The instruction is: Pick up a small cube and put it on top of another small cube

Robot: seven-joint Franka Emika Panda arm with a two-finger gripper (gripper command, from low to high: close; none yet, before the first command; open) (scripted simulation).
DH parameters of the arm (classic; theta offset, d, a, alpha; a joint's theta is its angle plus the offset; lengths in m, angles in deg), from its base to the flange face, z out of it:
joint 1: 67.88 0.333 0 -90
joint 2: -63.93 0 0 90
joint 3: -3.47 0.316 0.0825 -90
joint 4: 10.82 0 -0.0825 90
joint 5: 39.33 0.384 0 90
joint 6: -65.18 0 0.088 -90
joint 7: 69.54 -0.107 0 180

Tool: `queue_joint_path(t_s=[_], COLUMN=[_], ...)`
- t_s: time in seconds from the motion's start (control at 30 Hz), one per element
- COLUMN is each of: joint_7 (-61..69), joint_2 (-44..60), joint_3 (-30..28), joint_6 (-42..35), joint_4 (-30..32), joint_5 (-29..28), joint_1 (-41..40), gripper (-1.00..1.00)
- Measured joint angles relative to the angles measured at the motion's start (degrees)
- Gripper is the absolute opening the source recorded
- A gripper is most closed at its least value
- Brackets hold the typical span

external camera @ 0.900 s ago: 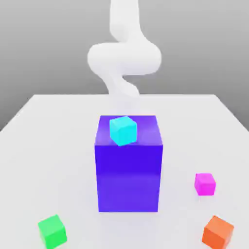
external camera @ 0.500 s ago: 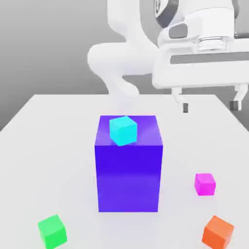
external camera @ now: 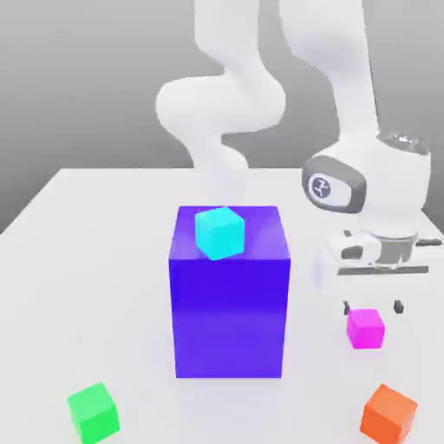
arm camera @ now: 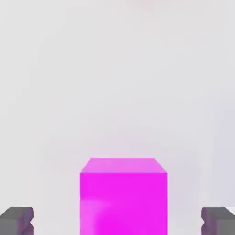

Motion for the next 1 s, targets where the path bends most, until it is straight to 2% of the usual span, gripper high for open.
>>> queue_joint_path(t_s=[0.03,0.27,0.37,0.5,0.6,0.8,1.0], joint_7=[-1.2,-1.5,2.9,11.7,19.2,33.4,40.4], joint_2=[1.7,2.0,-2.7,-10.3,-10.4,-8.0,-7.2], joint_3=[-2.6,-3.2,3.1,9.0,10.9,3.8,-4.8], joint_6=[1.4,1.7,-1.8,-7.3,-8.8,-14.2,-18.6], joint_4=[-0.4,-0.5,0.8,2.5,0.3,-7.9,-12.9], joint_5=[-1.5,-1.8,3.8,14.8,16.5,18.6,20.7], joint_1=[2.3,2.8,-2.2,-5.2,-5.2,-16.0,-26.5], gripper=[-1.0,-1.0,-1.0,-1.0,-1.0,-1.0,-1.0])
